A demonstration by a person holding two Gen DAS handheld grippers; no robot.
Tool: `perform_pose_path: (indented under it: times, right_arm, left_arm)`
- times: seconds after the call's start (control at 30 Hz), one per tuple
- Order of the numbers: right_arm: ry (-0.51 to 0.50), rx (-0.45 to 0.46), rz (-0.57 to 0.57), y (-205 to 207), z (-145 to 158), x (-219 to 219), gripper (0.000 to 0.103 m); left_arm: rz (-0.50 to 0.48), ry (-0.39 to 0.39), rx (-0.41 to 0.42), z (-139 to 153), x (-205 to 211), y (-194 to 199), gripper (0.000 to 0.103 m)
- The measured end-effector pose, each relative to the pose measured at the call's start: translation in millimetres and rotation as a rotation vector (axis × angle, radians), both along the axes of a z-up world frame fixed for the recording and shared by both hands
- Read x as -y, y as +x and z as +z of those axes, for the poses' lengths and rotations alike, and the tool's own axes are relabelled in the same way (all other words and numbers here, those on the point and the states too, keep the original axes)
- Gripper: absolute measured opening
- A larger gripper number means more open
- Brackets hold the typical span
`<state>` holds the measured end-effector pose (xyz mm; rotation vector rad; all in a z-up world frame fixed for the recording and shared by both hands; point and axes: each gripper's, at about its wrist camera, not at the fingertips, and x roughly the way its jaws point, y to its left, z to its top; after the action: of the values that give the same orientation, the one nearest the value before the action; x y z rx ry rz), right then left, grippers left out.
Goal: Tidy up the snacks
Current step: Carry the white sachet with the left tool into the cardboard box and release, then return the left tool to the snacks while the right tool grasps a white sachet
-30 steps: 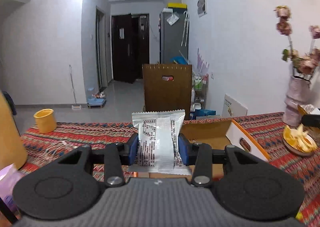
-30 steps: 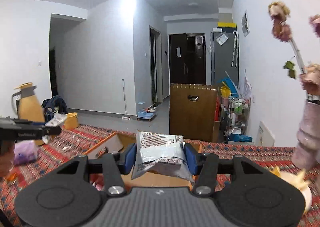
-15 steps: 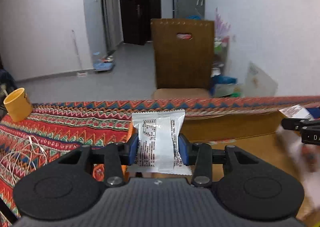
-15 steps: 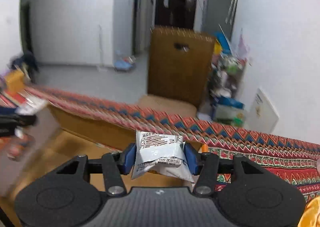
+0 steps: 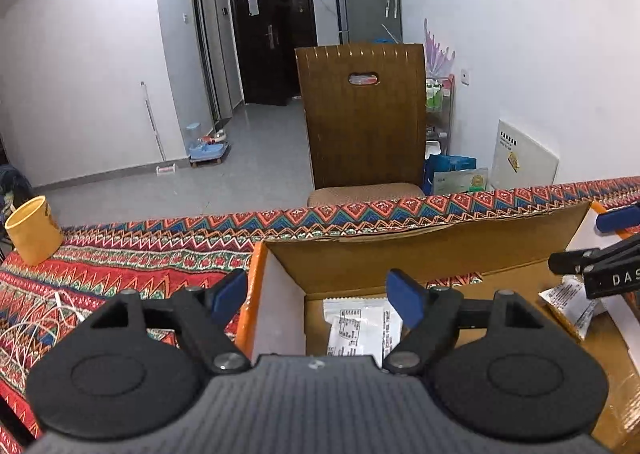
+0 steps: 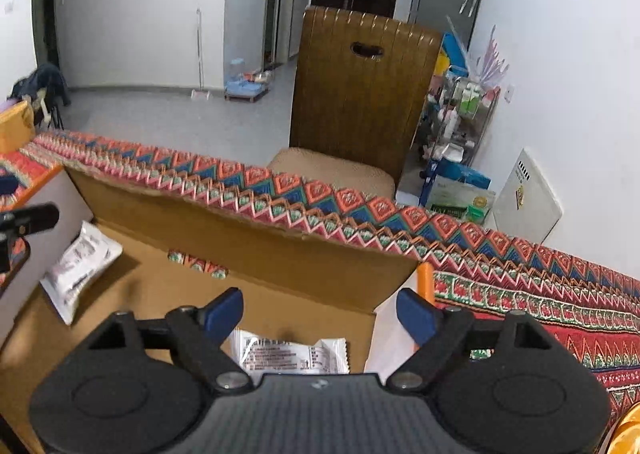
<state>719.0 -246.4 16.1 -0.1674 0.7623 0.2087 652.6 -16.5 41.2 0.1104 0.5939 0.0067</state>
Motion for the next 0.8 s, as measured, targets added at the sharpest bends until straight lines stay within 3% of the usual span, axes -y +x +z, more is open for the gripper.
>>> perform_pose_path:
  times: [0.23, 0.3, 0.4, 0.6, 0.8]
  right_arm:
    - [0.011, 0.074, 0.002, -39.9, 42.7, 6.8, 0.083]
    - [0.011, 0.108, 0.007, -59.7, 63.0, 10.8, 0.085]
    - [0.03, 0.164, 0.026, -97.3, 92.3, 20.5, 0.091]
    - [0.058, 0.256, 0.046, -189.9, 133.2, 41.0, 0.092]
    - [0.122, 0.322, 0.086, -297.3, 152.5, 56.4, 0.102]
  left_arm:
    - [-0.031, -0.042, 0.022, 51.9, -8.6, -38.9, 0.084]
    - [-0.056, -0.057, 0.045, 74.6, -10.9, -63.4, 0.098]
    - [-0.097, -0.075, 0.123, 102.0, -17.5, -114.4, 0.103]
    - [-0.12, -0.086, 0.208, 141.1, -29.1, -213.7, 0.103]
    - [-0.114, -0.122, 0.258, 145.5, -41.9, -323.3, 0.103]
